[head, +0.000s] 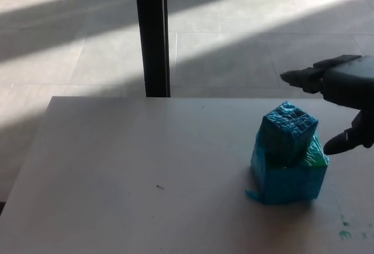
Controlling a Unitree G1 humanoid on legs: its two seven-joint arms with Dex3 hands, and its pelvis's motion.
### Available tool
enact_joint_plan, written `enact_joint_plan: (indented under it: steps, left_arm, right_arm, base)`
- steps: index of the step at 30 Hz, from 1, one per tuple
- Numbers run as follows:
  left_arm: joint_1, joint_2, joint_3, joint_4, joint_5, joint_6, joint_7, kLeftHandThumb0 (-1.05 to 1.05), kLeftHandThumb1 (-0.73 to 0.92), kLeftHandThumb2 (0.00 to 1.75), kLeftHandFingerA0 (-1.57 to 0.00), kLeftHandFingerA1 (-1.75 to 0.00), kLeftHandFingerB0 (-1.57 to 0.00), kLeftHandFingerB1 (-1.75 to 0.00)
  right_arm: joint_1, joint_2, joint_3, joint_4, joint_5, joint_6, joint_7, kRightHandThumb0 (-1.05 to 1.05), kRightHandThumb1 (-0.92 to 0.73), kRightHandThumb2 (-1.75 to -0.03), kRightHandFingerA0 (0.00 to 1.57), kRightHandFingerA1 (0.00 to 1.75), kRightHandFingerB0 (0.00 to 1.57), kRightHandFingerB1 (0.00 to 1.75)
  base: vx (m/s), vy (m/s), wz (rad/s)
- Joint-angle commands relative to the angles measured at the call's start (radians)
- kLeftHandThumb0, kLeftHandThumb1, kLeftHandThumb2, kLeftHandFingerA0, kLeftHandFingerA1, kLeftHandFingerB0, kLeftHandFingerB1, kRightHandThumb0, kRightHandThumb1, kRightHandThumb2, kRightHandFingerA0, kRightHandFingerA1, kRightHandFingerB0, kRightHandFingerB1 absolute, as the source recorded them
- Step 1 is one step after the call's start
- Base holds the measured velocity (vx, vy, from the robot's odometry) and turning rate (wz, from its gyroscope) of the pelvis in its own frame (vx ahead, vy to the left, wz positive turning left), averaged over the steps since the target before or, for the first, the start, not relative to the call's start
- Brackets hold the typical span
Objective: The robot uses its right hand to pick up the small cube kept on the middle on the desk and place it on the bigger cube kept next to it
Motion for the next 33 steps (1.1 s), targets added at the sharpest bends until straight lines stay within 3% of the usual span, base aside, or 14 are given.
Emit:
enact_joint_plan:
  steps: [1,12,13,15,16,21,22,24,26,28,29,30,31,33]
  left_arm:
    - [0.009,0.018,0.003,0.010,-0.006,-0.009,0.000,-0.98,0.89,0.67,-0.41,-0.54,-0.39,-0.37]
    - [0.010,0.017,0.000,0.028,-0.002,-0.016,0.005,-0.99,0.89,0.68,-0.43,-0.55,-0.39,-0.38]
    - [0.016,0.014,0.006,0.012,-0.010,-0.005,0.008,-0.97,0.68,1.11,-0.39,-0.61,-0.35,-0.50]
    - [0.013,0.014,0.005,0.013,-0.010,-0.004,0.008,-0.97,0.68,1.11,-0.39,-0.61,-0.35,-0.50]
    - [0.013,0.014,0.009,0.015,-0.012,-0.002,0.011,-0.98,0.88,0.67,-0.43,-0.55,-0.40,-0.38]
    - [0.025,0.012,0.006,0.009,-0.011,-0.003,0.003,-0.96,0.91,0.68,-0.42,-0.55,-0.40,-0.38]
    - [0.026,0.010,0.007,0.007,-0.011,-0.004,0.004,-0.93,0.69,1.11,-0.38,-0.61,-0.34,-0.50]
    - [0.022,0.010,0.007,0.030,-0.009,-0.017,0.006,-1.02,0.72,0.87,-0.41,-0.58,-0.36,-0.43]
    - [0.027,0.007,0.005,0.020,-0.006,-0.011,0.014,-0.96,0.70,1.11,-0.38,-0.59,-0.34,-0.49]
    - [0.026,0.007,0.009,0.018,-0.010,-0.009,0.015,-0.97,0.89,0.67,-0.42,-0.56,-0.40,-0.38]
    - [0.025,0.007,0.011,0.022,-0.013,-0.012,0.012,-0.95,0.69,1.13,-0.42,-0.63,-0.33,-0.49]
    - [0.024,0.007,0.011,0.024,-0.012,-0.013,0.012,-0.95,0.69,1.13,-0.42,-0.63,-0.33,-0.49]
    - [0.020,0.007,0.011,0.024,-0.012,-0.011,0.016,-0.96,0.89,0.67,-0.45,-0.55,-0.40,-0.38]
    - [0.015,0.007,0.014,0.032,-0.018,-0.017,0.004,-0.95,0.90,0.67,-0.41,-0.54,-0.37,-0.38]
  right_arm:
    - [-0.020,-0.068,-0.111,-0.020,0.106,0.045,0.068,-0.92,-0.47,-0.56,0.00,0.00,0.00,0.00]
    - [0.018,-0.207,-0.356,0.133,0.190,0.006,-0.055,-0.91,-0.46,-0.78,0.00,0.00,0.00,0.00]
    - [0.065,-0.224,-0.442,0.167,0.229,-0.007,-0.108,-0.89,-0.52,-0.85,0.00,0.16,0.01,0.00]
    - [0.071,-0.225,-0.455,0.174,0.233,-0.015,-0.114,-0.89,-0.52,-0.85,0.00,0.16,0.01,0.00]
    - [0.122,-0.237,-0.535,0.210,0.251,0.005,-0.162,-0.81,-0.46,-0.73,0.00,0.07,0.05,0.00]
    - [0.214,-0.265,-0.681,0.326,0.280,-0.041,-0.281,-0.59,-0.53,-0.73,0.00,0.00,0.03,0.15]
    - [0.253,-0.284,-0.724,0.365,0.275,-0.047,-0.319,-0.62,-0.53,-0.71,0.00,0.00,0.03,0.19]
    - [0.308,-0.318,-0.792,0.444,0.268,-0.023,-0.380,-0.88,-0.49,-0.75,0.00,0.06,0.00,0.10]
    - [0.341,-0.346,-0.828,0.537,0.271,-0.023,-0.425,-0.94,-0.51,-0.77,0.00,0.06,0.09,0.15]
    - [0.411,-0.361,-0.865,0.612,0.268,-0.065,-0.494,-0.84,-0.50,-0.82,0.00,0.28,0.00,0.21]
    - [0.443,-0.358,-0.889,0.646,0.279,-0.075,-0.517,-0.84,-0.48,-0.81,0.00,0.29,0.02,0.24]
    - [0.450,-0.356,-0.897,0.654,0.286,-0.079,-0.518,-0.84,-0.48,-0.81,0.00,0.29,0.02,0.24]
    - [0.470,-0.353,-0.914,0.670,0.297,-0.087,-0.525,-0.86,-0.48,-0.79,0.00,0.24,0.06,0.22]
    - [0.545,-0.333,-0.958,0.722,0.308,-0.090,-0.582,-0.78,-0.49,-0.83,0.00,0.31,0.00,0.29]
  base:
    - [0.00,0.000,0.00]
    - [0.00,0.000,0.00]
    - [0.00,0.000,0.00]
    - [0.00,0.000,0.00]
    - [0.00,0.000,0.00]
    - [0.00,0.000,0.00]
    - [0.00,0.000,0.00]
    - [0.00,0.000,0.00]
    - [0.00,0.000,0.00]
    - [0.00,0.000,0.00]
    - [0.00,0.000,0.00]
    - [0.00,0.000,0.00]
    - [0.00,0.000,0.00]
    - [0.00,0.000,0.00]
